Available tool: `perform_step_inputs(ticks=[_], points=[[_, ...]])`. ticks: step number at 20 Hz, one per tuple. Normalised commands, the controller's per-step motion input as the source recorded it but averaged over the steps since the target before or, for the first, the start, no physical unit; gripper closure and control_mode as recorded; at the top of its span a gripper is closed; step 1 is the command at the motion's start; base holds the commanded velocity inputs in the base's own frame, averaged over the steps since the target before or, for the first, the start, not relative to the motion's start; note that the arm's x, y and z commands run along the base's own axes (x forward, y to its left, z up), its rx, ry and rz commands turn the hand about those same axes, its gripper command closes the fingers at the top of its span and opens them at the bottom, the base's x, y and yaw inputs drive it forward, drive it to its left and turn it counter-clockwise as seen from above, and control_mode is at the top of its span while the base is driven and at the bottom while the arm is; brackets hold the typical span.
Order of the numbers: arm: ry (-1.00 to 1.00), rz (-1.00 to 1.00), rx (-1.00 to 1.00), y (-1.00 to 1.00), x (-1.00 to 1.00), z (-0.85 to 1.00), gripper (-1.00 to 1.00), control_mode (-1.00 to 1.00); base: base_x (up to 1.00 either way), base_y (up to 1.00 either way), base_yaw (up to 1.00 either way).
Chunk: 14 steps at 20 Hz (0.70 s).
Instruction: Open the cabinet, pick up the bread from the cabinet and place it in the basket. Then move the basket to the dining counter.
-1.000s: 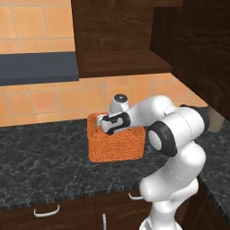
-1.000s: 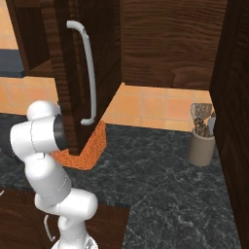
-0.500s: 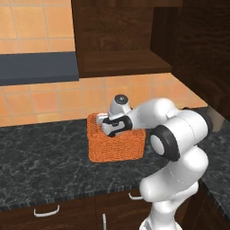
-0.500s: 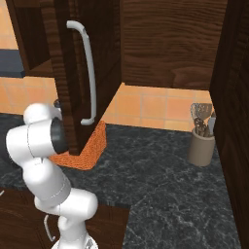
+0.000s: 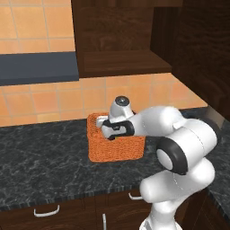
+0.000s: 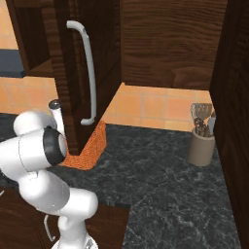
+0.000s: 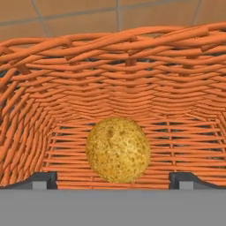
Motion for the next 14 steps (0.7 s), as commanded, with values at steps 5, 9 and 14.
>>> perform_step_inputs(ticks=[5,9,14], points=[[0.02,0.08,0.0,0.03,-0.74,0.3,-1.0,-1.0,0.0,0.0,0.0],[0.0,0.16,0.0,0.35,-0.89,0.2,-1.0,-1.0,0.0,0.0,0.0],[0.0,0.28,-0.01,0.39,-0.43,0.5,-1.0,-1.0,0.0,0.0,0.0]])
